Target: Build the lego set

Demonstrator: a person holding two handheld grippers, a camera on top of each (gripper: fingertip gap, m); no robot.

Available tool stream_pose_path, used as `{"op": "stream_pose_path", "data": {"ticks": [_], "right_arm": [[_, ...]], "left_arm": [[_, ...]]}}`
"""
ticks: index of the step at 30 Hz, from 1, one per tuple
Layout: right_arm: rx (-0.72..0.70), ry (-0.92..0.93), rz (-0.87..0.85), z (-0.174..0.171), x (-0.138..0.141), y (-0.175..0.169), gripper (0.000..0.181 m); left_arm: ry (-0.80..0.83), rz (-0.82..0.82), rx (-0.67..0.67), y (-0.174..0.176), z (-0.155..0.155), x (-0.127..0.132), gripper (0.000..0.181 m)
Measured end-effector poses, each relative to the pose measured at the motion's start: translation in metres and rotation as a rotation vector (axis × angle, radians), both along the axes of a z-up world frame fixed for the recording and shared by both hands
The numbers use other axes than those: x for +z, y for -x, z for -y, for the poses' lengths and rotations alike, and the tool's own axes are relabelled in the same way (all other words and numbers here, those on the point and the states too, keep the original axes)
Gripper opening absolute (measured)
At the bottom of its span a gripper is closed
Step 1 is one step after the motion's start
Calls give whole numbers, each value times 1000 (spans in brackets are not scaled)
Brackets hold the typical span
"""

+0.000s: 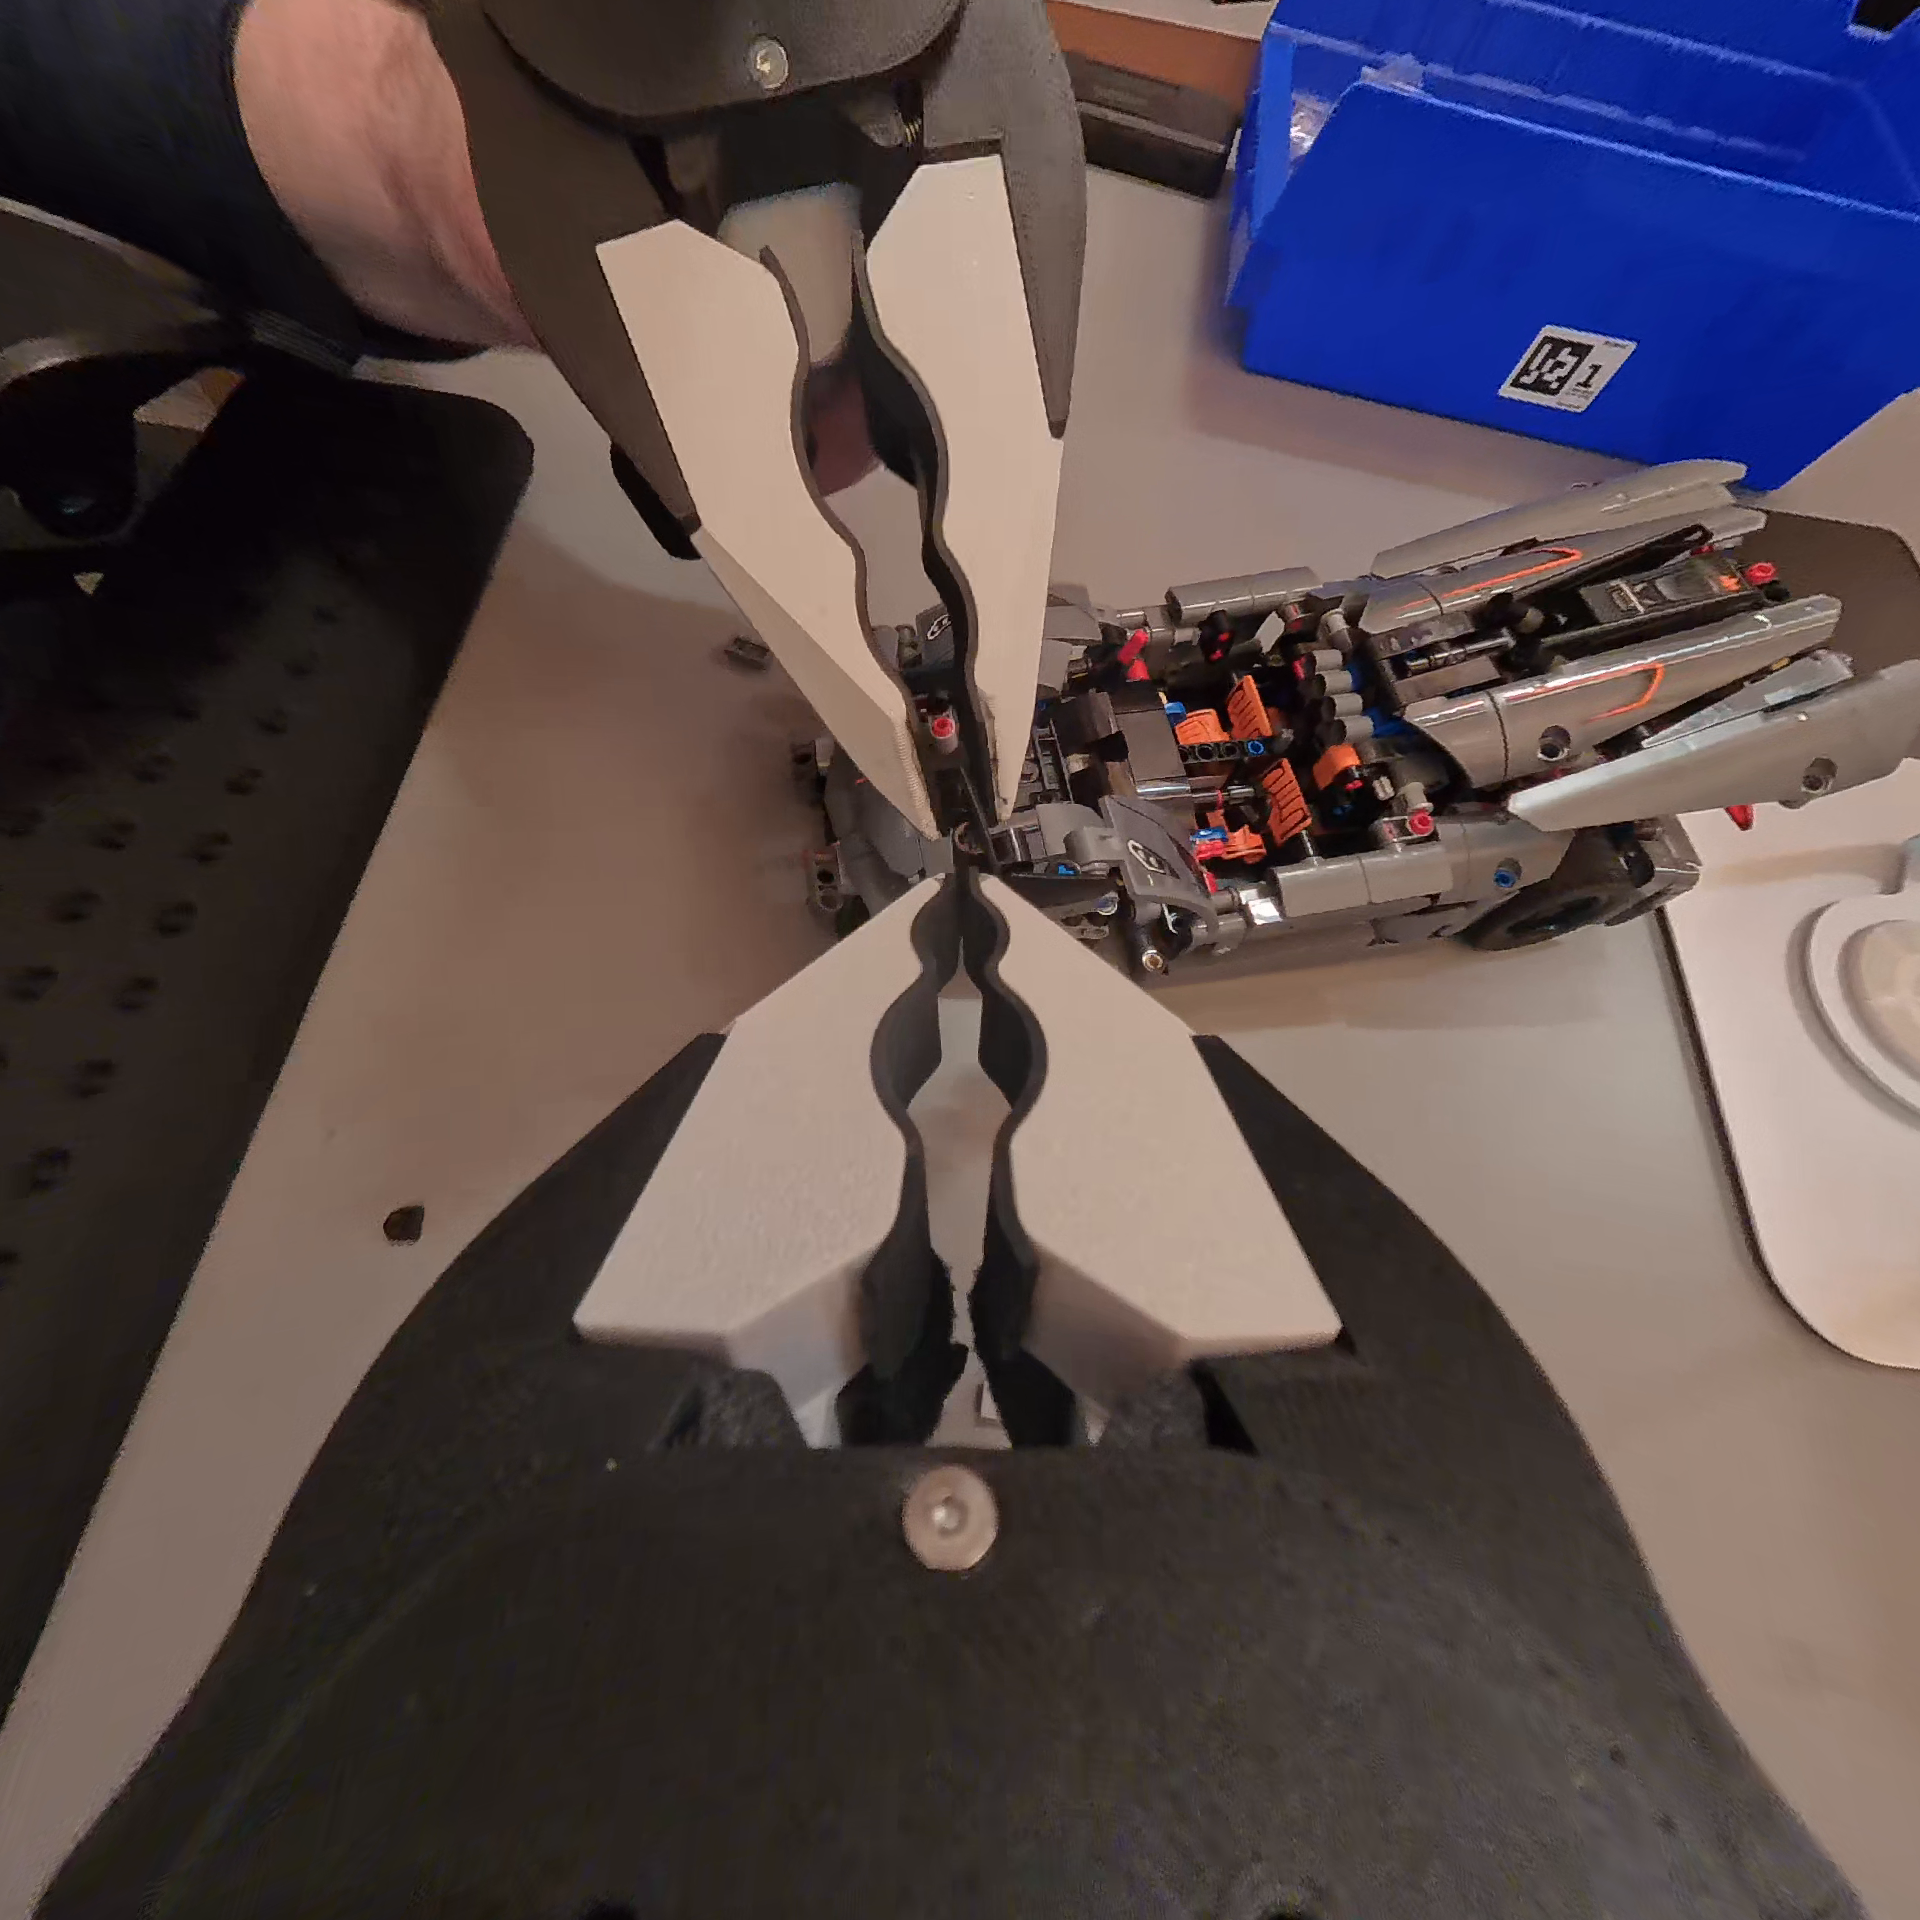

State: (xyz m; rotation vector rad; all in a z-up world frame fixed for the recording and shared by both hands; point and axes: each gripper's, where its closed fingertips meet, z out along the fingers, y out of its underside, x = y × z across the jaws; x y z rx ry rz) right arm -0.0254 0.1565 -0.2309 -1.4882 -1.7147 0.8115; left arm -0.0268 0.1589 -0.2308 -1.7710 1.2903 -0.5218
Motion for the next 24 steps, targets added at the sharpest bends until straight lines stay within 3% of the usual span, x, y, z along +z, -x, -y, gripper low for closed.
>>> {"op": "stream_pose_path", "data": {"ticks": [12, 19, 24], "right_arm": [[20, -29, 17, 5, -5, 3, 0], [8, -11, 17, 2, -7, 2, 0], [6, -12, 14, 1, -7, 2, 0]], "left_arm": [[-32, -43, -45, -4, 2, 12, 0], [-38, -138, -60, -2, 6, 2, 0], [-87, -213, -28, 5, 0, -2, 11]]}}
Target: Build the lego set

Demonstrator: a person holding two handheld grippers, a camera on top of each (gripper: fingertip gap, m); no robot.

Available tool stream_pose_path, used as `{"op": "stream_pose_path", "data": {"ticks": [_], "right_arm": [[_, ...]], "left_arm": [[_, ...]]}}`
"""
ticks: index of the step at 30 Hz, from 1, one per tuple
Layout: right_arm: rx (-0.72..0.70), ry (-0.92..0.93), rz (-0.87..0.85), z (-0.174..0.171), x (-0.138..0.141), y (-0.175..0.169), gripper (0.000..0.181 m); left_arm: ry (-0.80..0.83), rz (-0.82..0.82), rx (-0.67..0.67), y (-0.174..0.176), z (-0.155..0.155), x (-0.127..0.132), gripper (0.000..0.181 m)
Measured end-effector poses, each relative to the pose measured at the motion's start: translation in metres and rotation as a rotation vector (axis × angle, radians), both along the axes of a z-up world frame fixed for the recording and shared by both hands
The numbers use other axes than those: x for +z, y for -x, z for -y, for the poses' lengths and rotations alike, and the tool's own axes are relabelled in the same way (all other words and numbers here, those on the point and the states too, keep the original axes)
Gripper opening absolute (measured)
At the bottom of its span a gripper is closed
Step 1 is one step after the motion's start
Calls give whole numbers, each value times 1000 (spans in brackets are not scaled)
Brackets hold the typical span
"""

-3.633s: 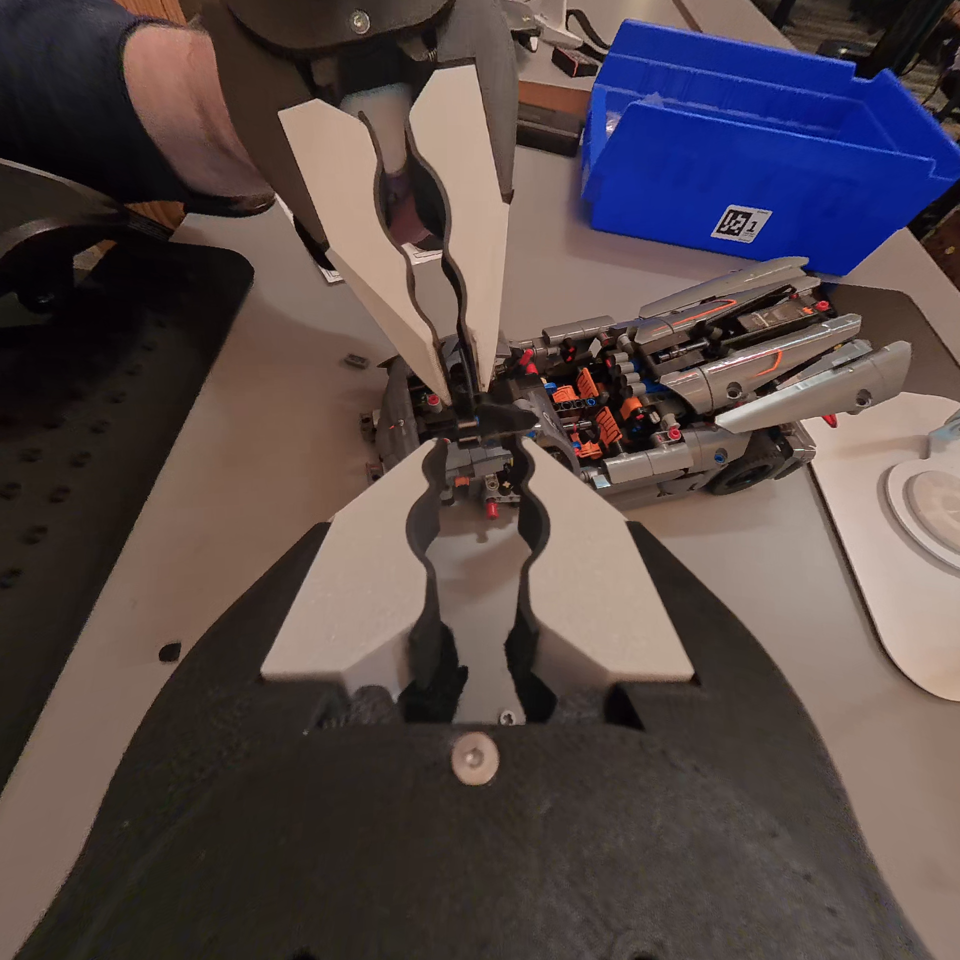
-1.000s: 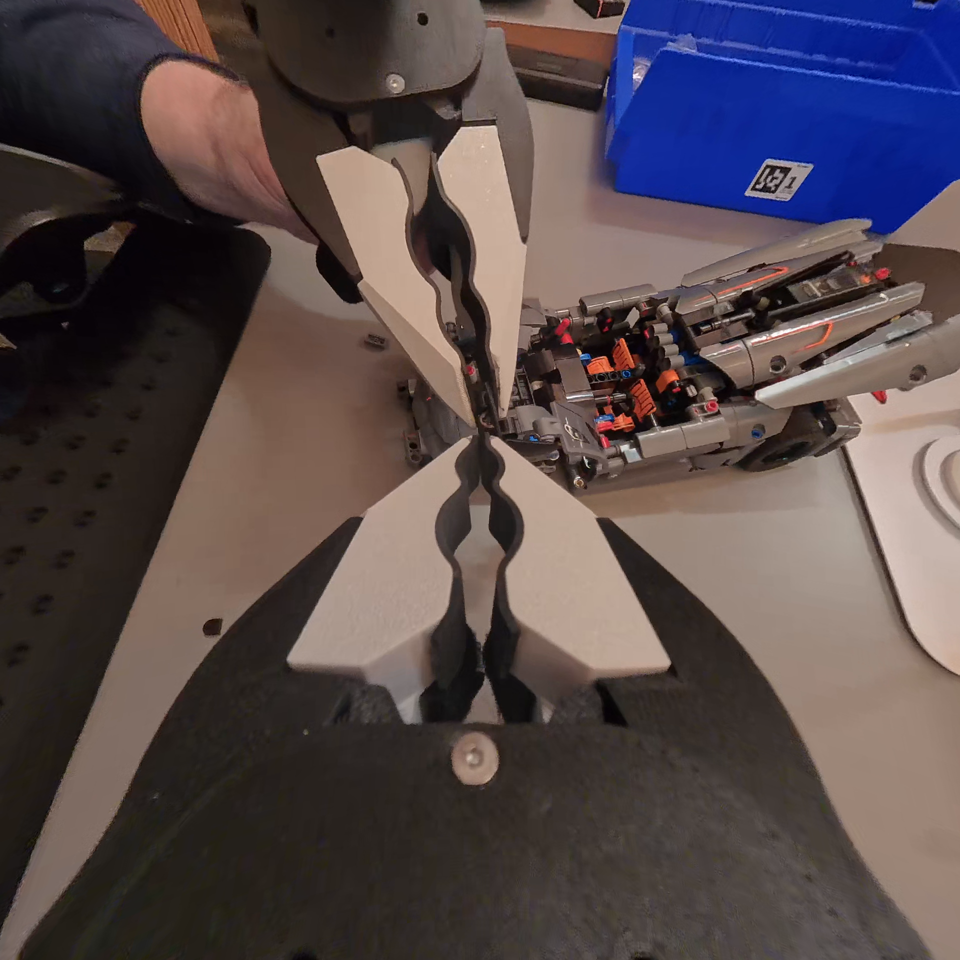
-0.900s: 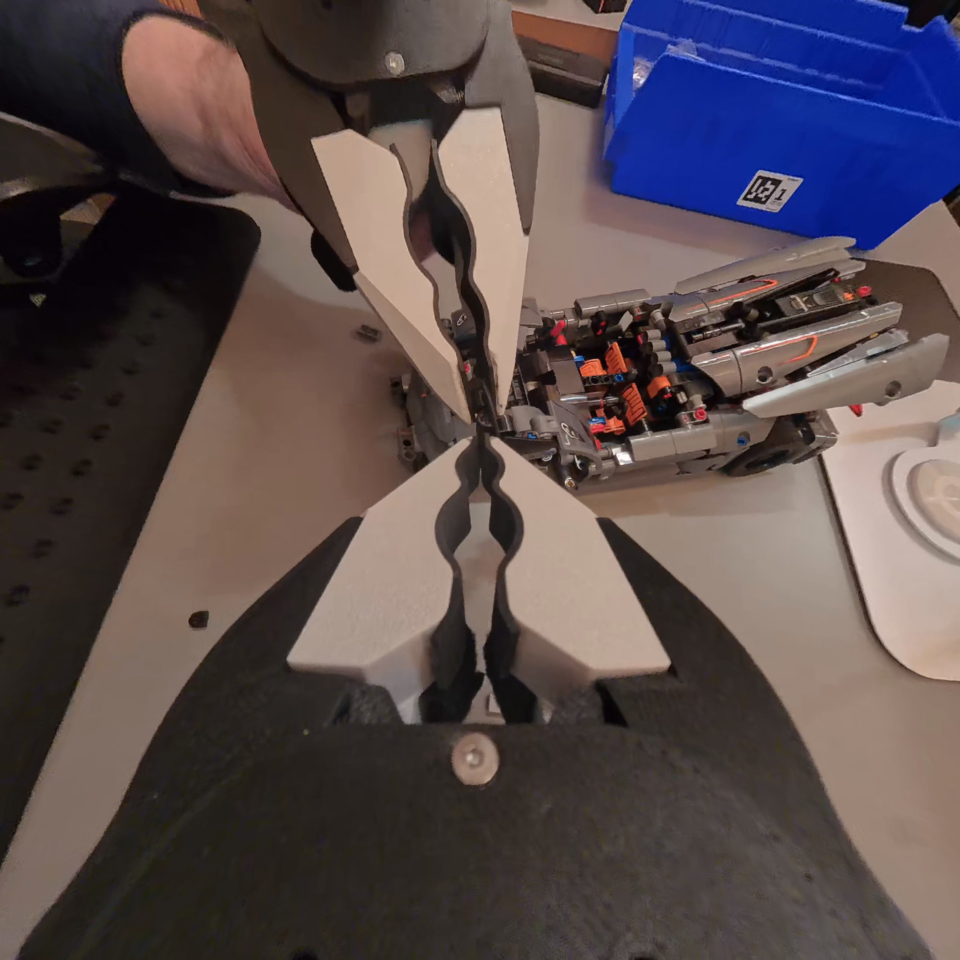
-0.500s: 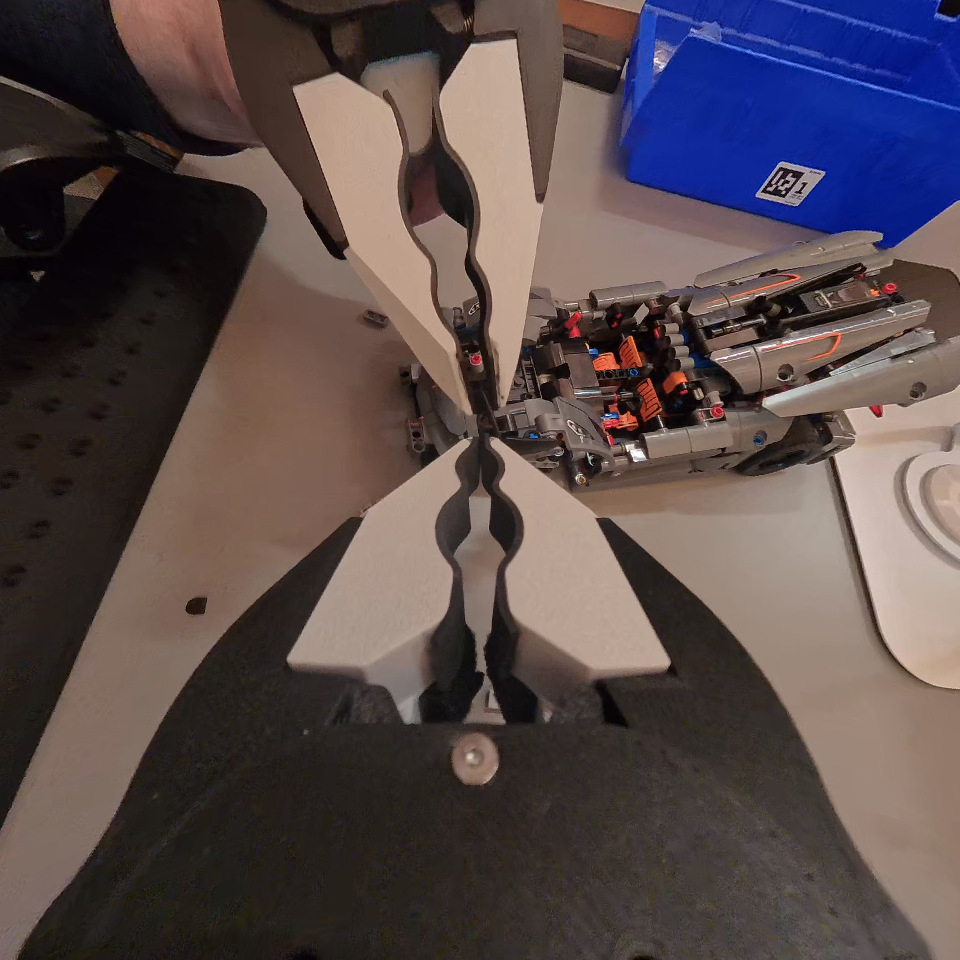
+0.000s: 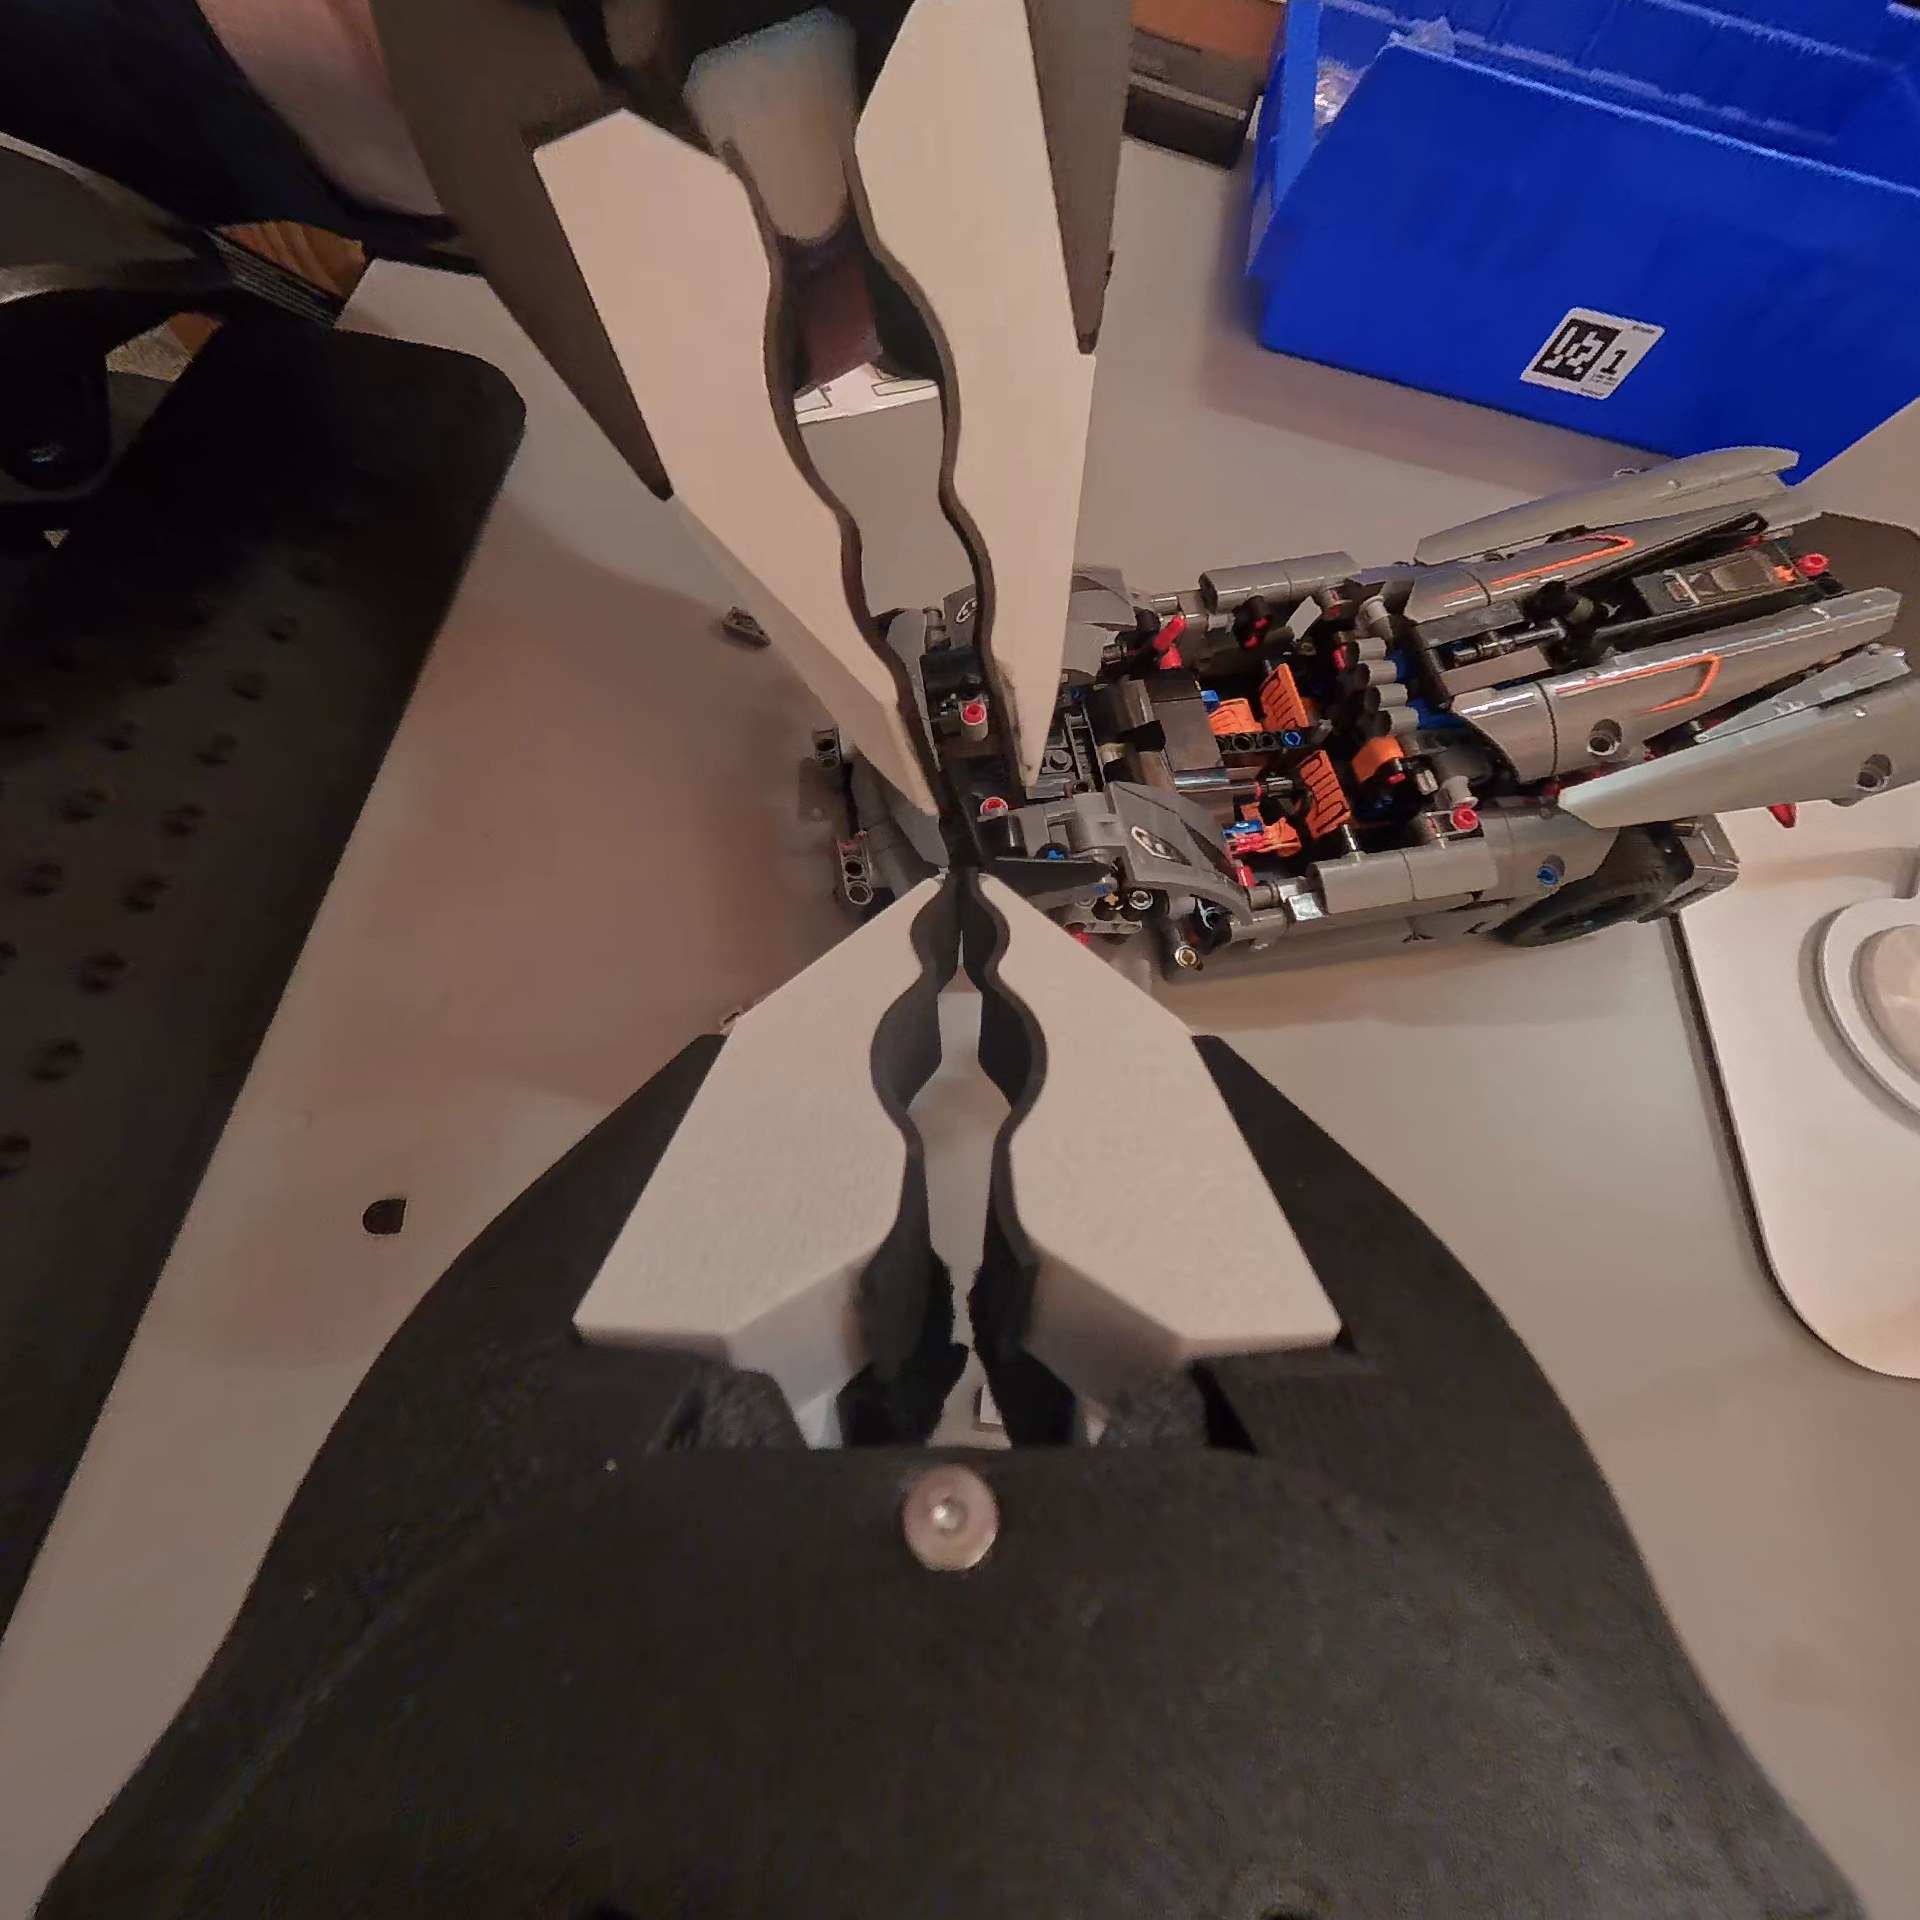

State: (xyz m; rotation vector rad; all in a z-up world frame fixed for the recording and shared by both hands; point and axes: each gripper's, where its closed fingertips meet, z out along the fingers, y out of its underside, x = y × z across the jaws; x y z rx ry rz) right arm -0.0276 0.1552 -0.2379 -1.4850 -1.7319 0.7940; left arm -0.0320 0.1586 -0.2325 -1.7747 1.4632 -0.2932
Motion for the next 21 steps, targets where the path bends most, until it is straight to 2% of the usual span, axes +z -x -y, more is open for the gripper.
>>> {"op": "stream_pose_path", "data": {"ticks": [7, 21], "right_arm": [[-3, -4, 1, 1, -2, 2, 0], [-37, -53, 25, -2, -5, 5, 0]], "left_arm": [[0, -13, -10, -2, 2, -4, 4], [-115, -43, 14, -3, -1, 0, 0]]}}
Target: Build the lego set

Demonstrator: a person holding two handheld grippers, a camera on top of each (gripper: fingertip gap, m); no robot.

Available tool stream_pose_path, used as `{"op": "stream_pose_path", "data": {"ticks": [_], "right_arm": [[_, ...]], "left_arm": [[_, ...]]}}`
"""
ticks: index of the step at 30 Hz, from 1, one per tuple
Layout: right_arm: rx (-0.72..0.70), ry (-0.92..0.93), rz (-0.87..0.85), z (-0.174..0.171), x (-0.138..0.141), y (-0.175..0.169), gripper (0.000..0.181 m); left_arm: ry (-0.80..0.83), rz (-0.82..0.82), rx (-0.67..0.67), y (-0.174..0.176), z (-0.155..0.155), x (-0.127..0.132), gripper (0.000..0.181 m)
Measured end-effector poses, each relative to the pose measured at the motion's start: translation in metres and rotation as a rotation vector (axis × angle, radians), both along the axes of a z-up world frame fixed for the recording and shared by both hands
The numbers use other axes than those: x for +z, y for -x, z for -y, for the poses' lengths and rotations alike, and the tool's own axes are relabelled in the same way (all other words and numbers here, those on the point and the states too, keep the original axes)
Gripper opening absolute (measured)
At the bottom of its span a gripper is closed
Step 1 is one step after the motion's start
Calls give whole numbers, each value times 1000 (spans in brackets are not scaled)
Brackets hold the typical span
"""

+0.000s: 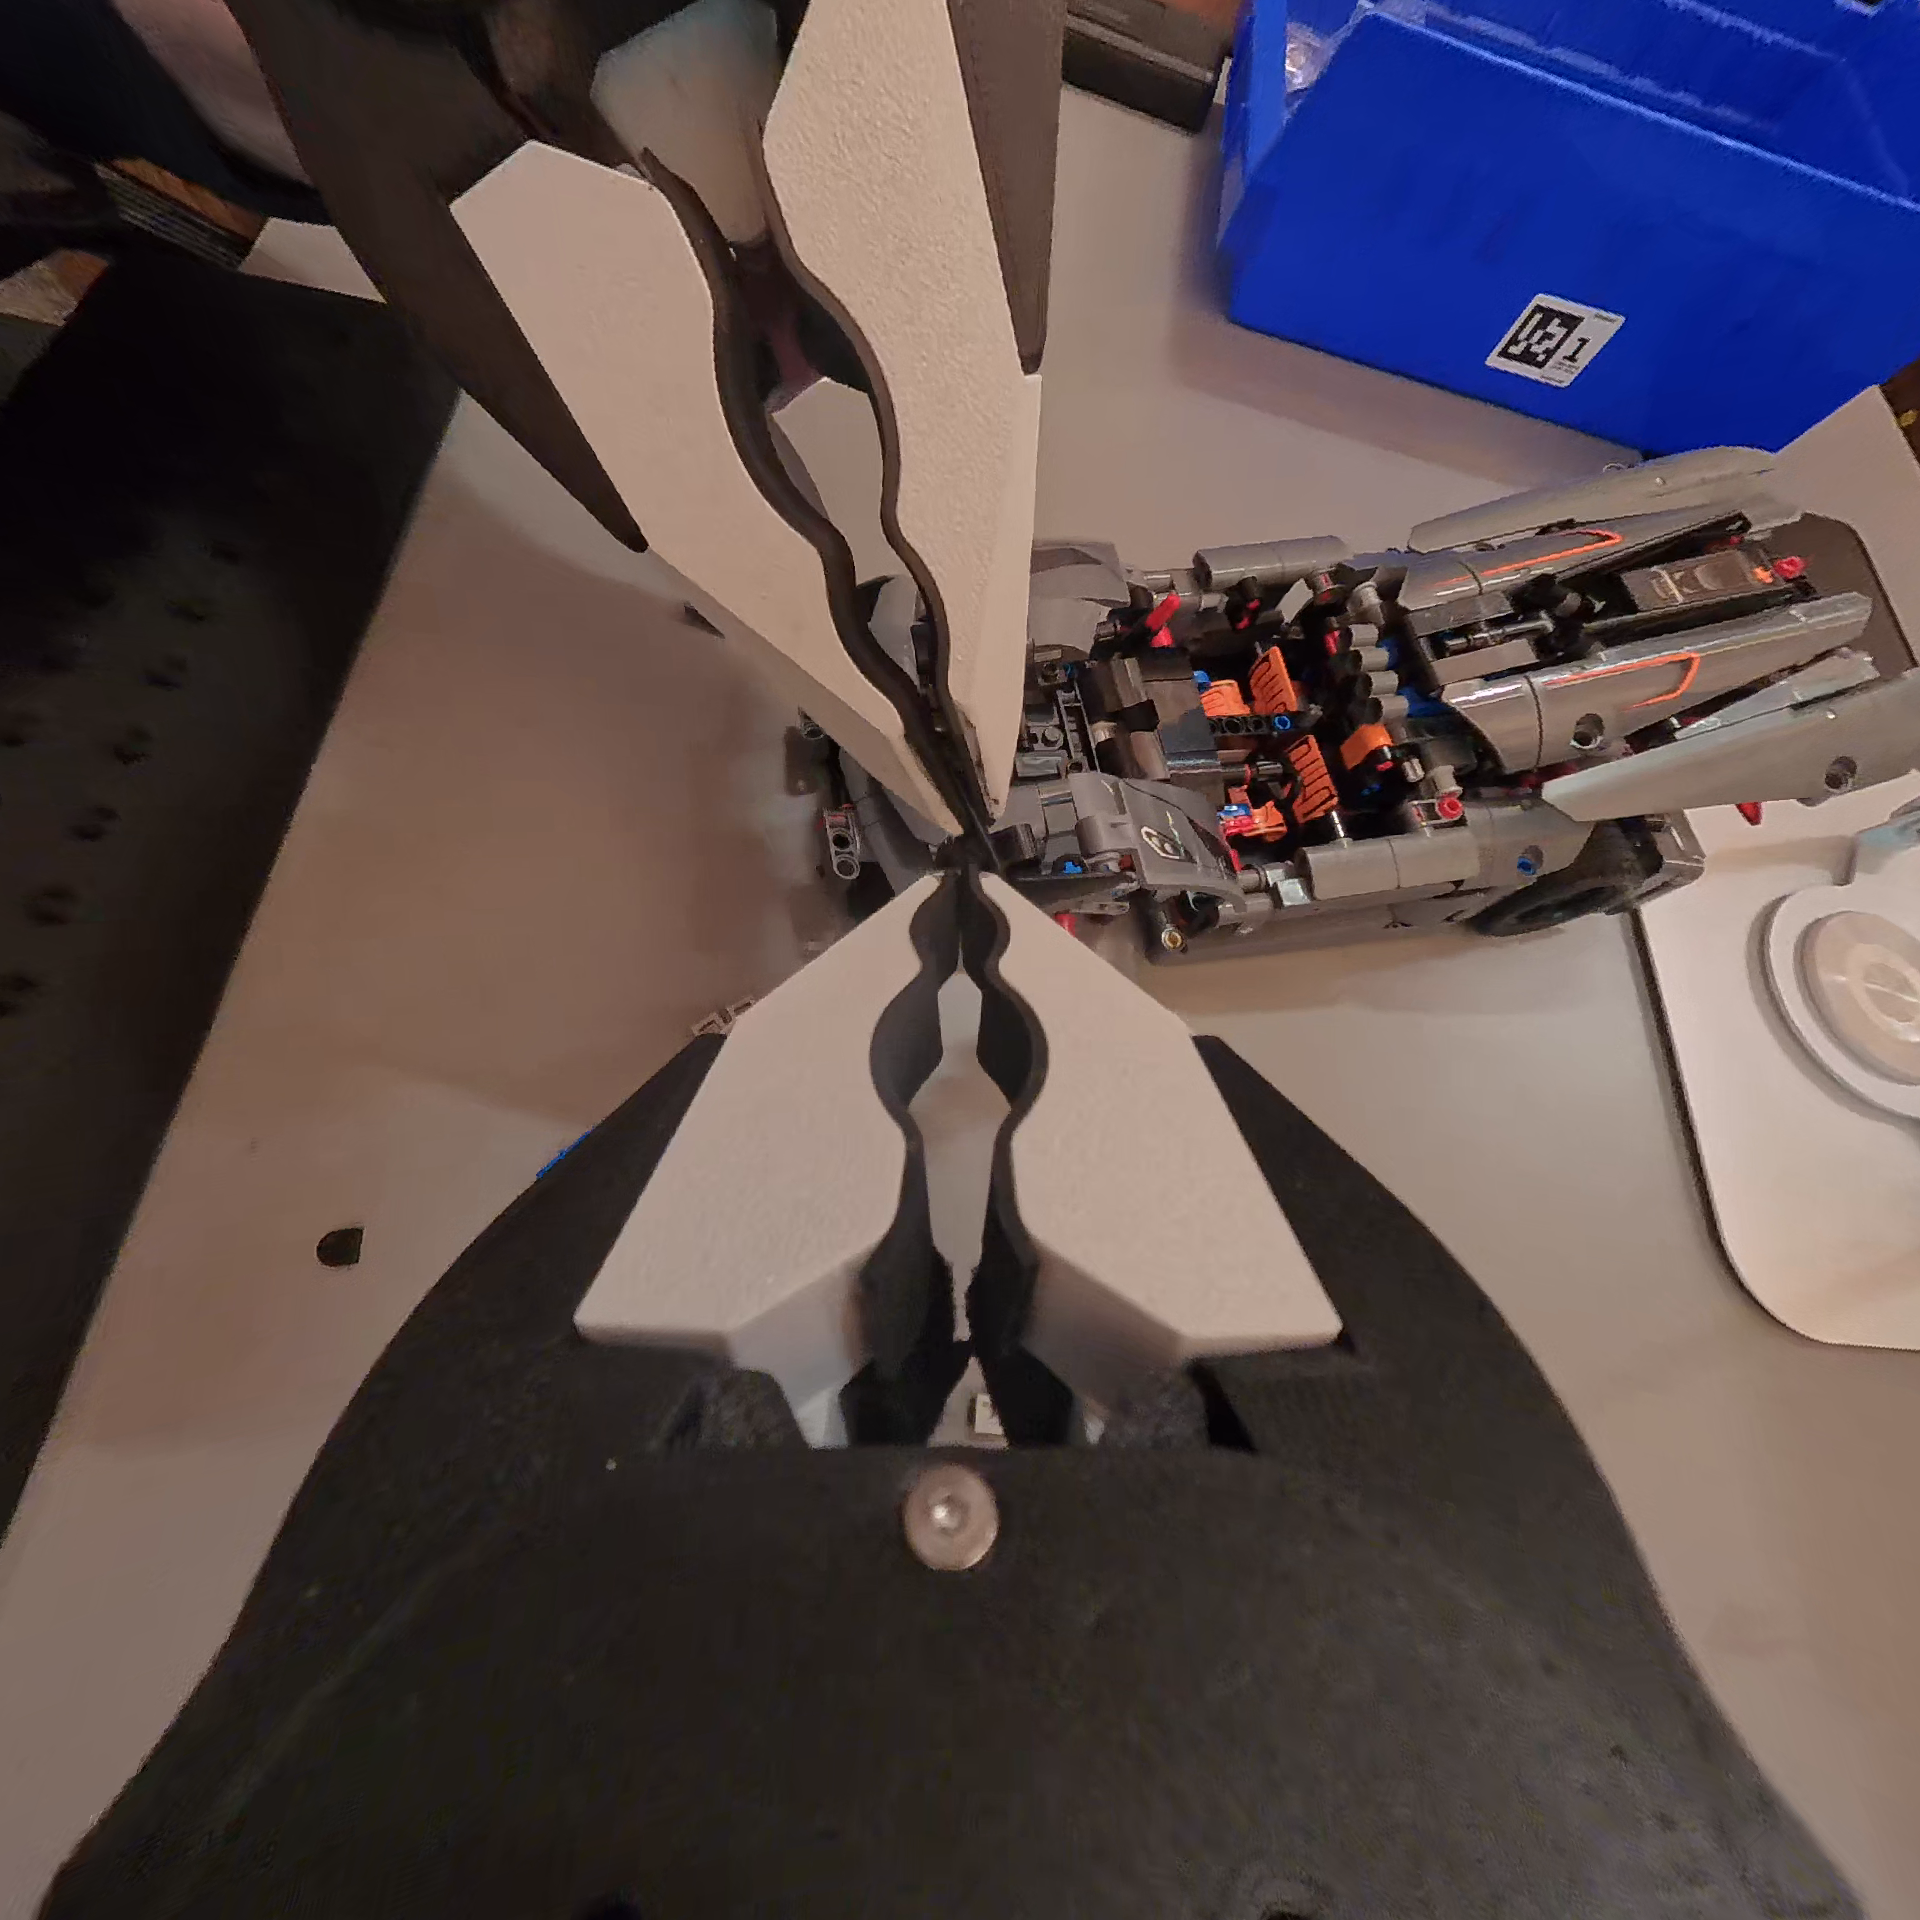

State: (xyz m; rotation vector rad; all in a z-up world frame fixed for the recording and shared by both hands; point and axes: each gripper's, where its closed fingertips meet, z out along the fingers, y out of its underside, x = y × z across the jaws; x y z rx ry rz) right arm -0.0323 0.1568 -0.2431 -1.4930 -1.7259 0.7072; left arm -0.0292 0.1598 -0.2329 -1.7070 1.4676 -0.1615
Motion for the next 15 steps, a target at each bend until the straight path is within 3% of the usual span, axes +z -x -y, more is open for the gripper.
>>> {"op": "stream_pose_path", "data": {"ticks": [15], "right_arm": [[-15, 15, 21, 0, -3, 0, 0]], "left_arm": [[36, 77, 26, 0, 1, 5, 0]]}}
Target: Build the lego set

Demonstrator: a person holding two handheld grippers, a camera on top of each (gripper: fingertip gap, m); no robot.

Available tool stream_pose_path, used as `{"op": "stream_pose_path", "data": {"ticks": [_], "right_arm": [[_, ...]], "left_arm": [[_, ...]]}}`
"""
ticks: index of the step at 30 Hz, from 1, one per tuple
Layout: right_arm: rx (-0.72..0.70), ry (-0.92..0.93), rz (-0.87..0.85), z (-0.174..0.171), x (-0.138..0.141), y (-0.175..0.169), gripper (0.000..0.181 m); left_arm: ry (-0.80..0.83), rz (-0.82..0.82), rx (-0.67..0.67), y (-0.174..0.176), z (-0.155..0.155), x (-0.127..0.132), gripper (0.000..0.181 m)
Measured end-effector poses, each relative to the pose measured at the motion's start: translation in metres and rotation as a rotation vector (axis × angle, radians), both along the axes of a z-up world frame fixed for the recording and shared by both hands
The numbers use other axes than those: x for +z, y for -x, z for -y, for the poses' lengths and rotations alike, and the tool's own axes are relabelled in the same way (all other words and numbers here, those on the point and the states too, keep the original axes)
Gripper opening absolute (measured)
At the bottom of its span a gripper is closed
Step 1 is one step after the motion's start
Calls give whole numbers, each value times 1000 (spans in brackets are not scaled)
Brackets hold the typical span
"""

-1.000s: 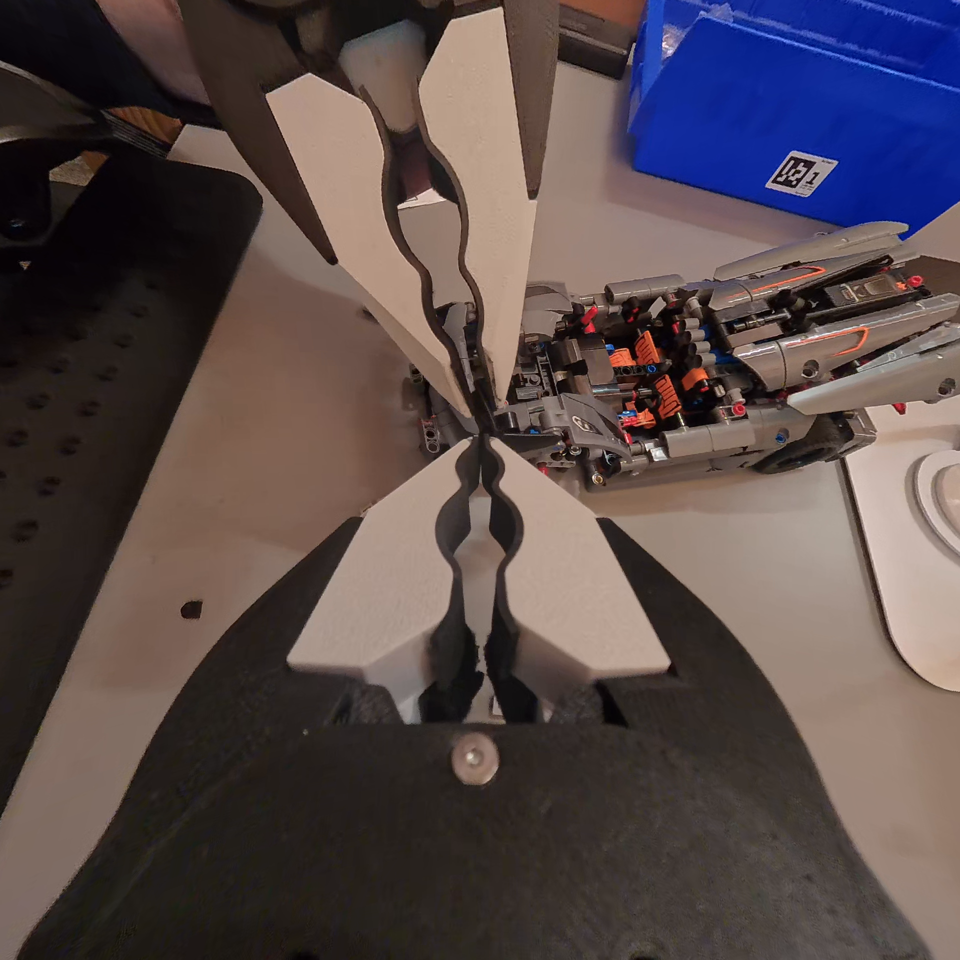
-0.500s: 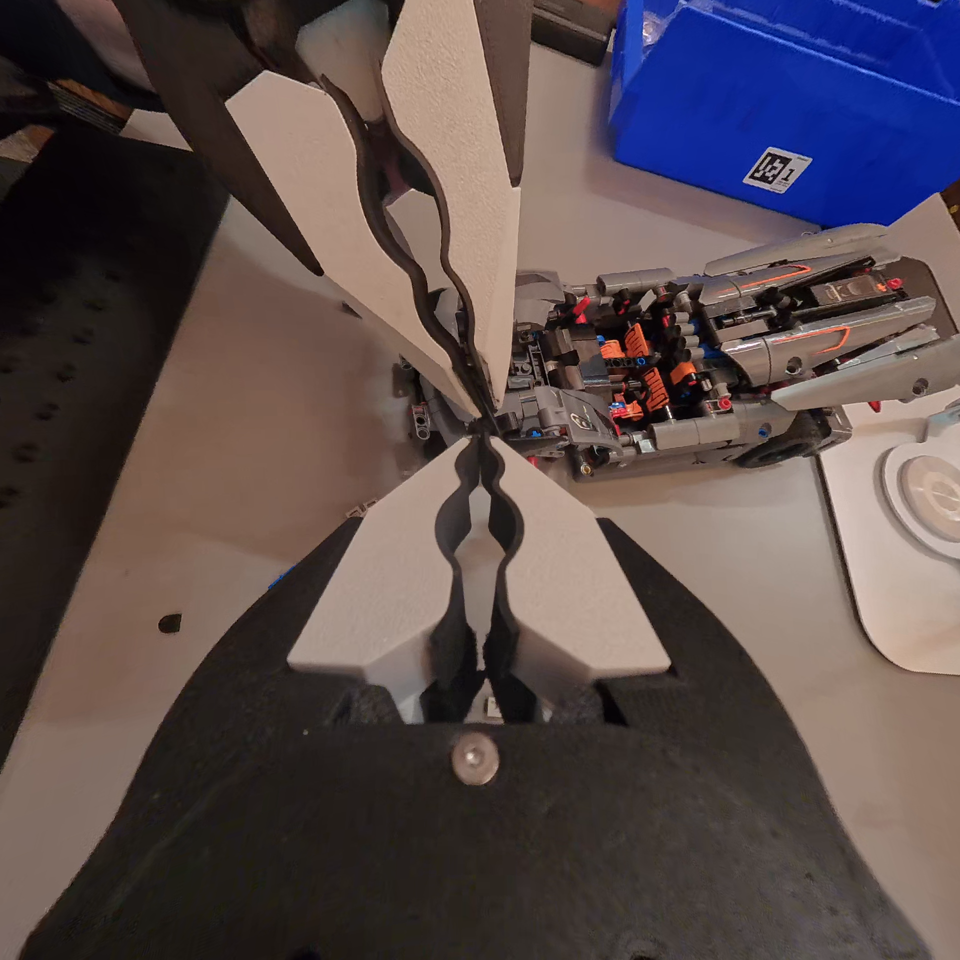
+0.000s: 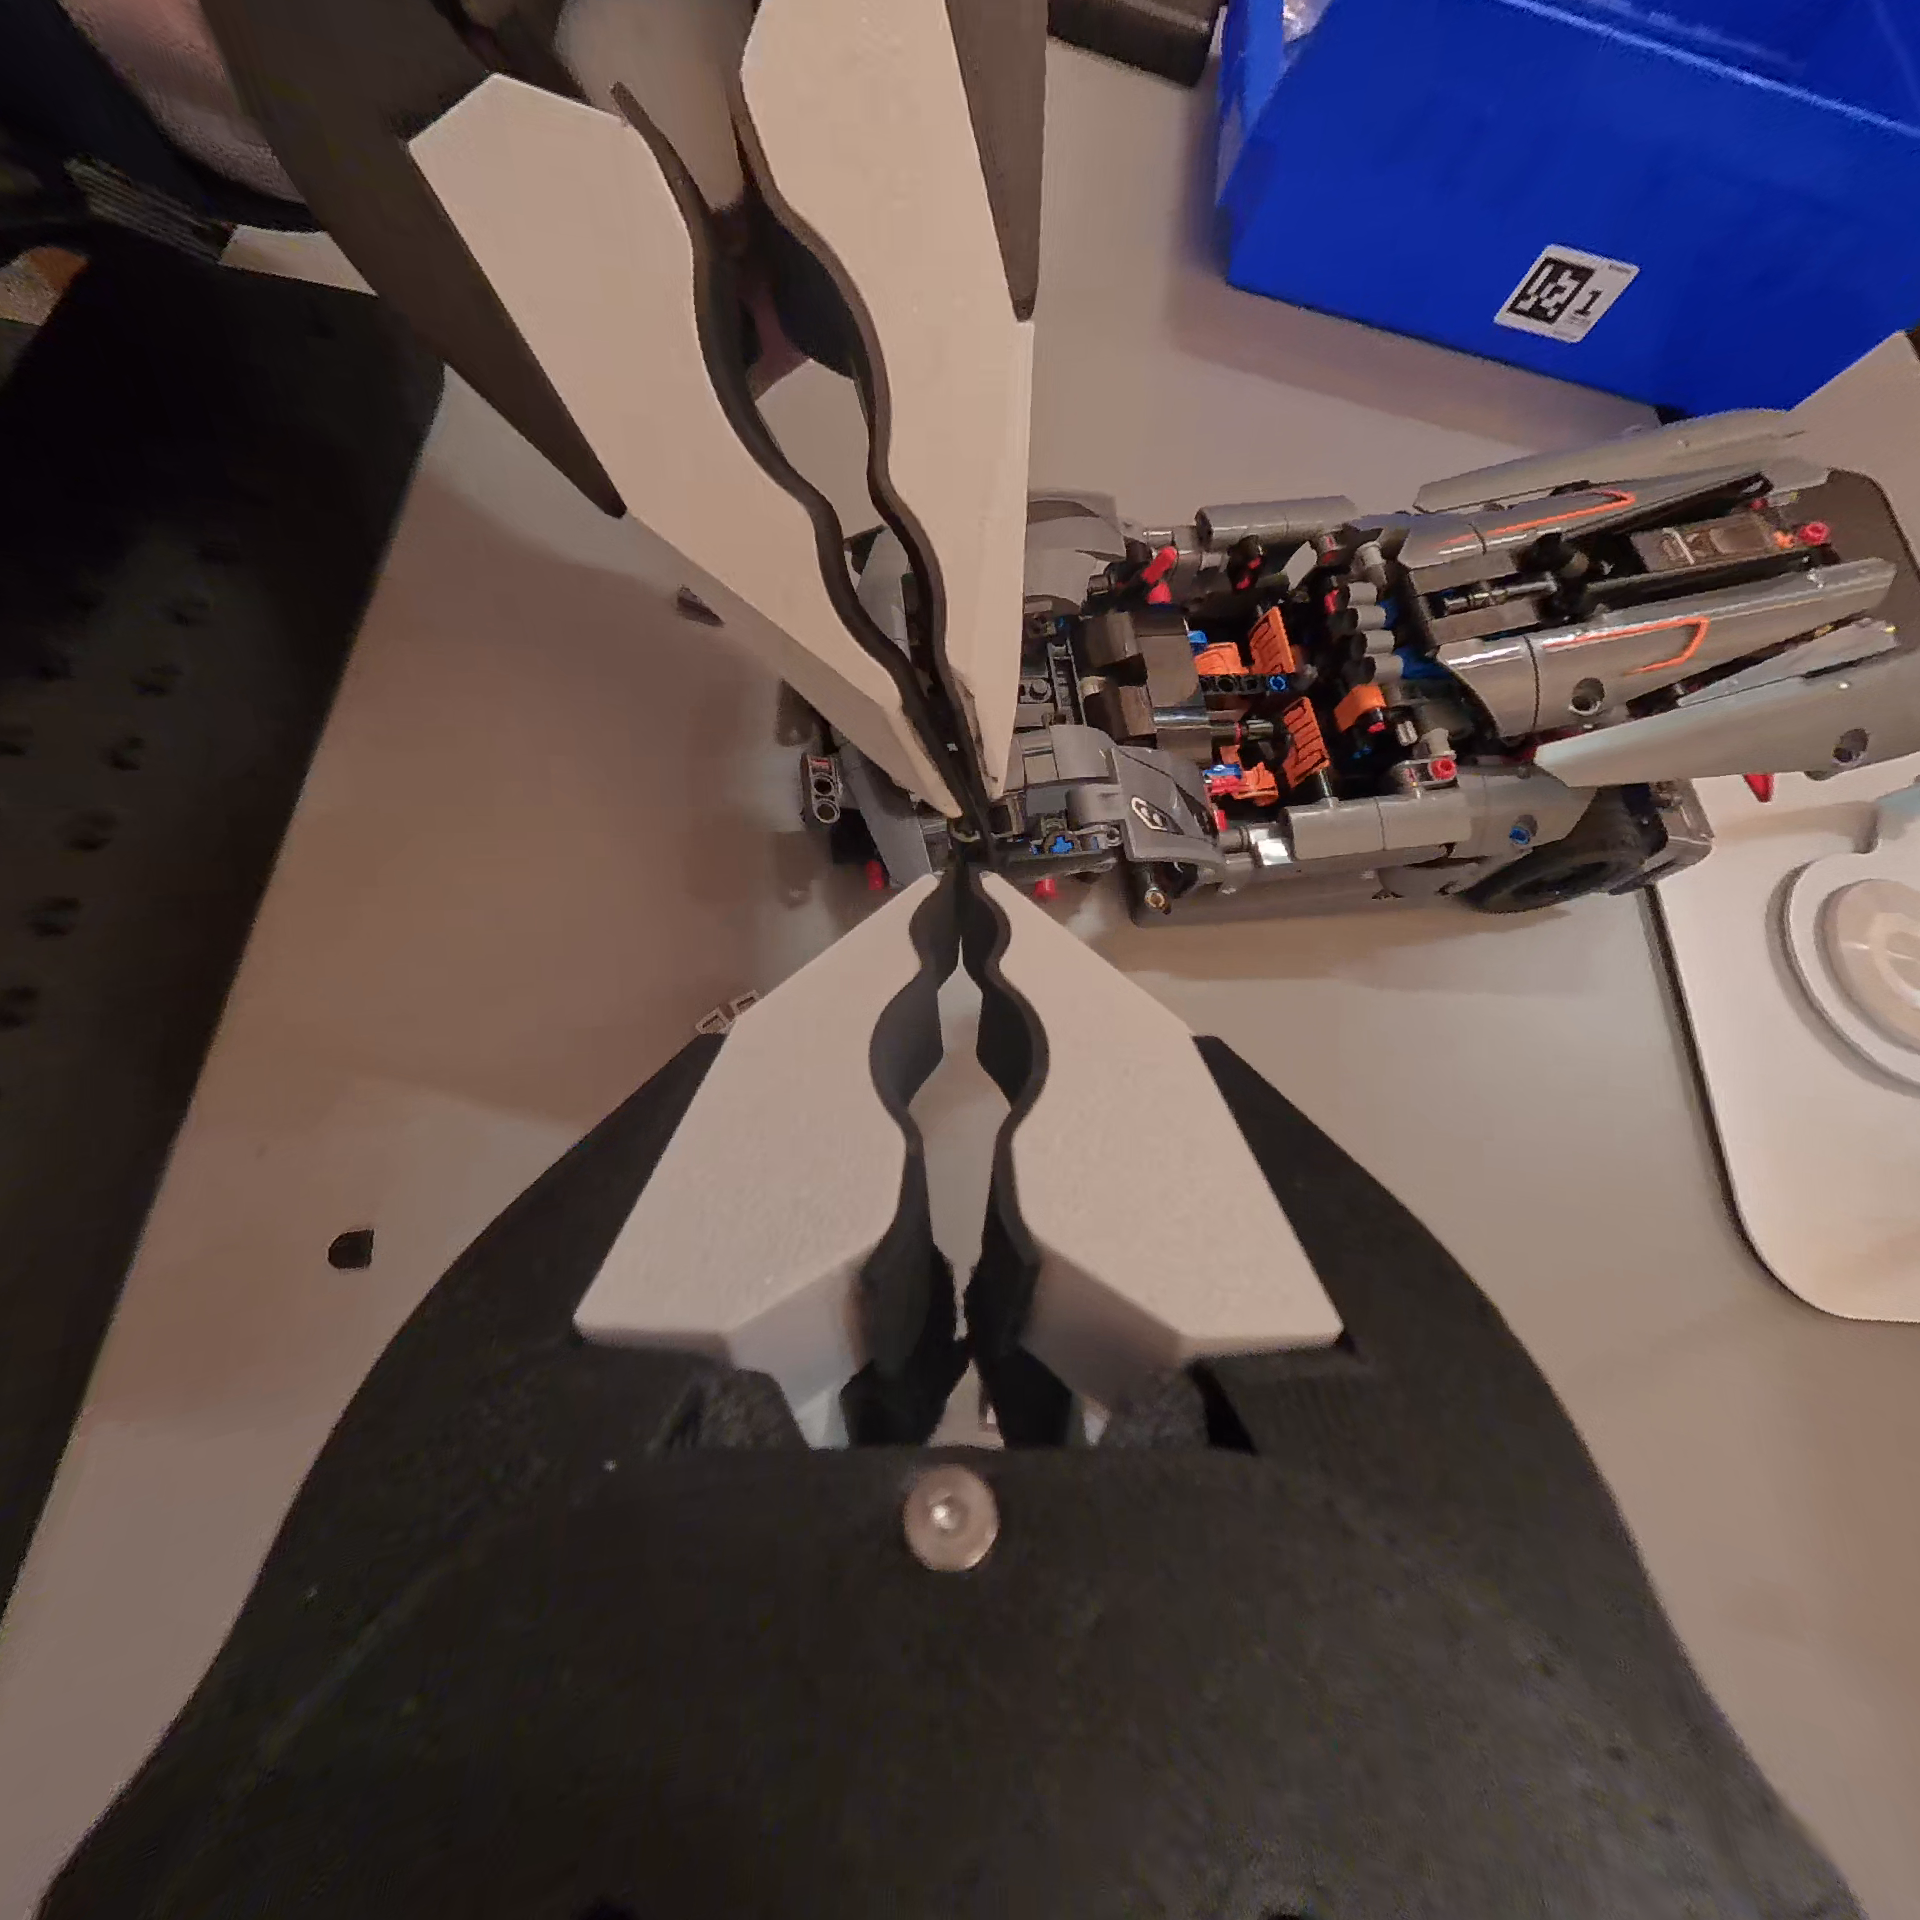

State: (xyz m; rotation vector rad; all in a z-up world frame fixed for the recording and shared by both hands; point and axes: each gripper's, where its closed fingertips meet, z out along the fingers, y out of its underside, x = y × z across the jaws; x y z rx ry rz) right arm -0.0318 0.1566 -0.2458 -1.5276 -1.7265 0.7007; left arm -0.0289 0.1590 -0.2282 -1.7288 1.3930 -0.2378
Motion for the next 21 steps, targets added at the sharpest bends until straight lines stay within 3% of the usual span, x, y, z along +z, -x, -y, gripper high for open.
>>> {"op": "stream_pose_path", "data": {"ticks": [6, 9, 21], "right_arm": [[-8, -23, 58, -2, -11, 0, 0], [20, -52, 150, 6, -38, 2, 0], [58, -20, 101, -2, -6, -18, 0]], "left_arm": [[18, 15, 6, -3, 0, -3, 0], [11, 184, -29, -9, 4, 34, 0], [79, 247, -36, -4, 1, 35, 0]]}}
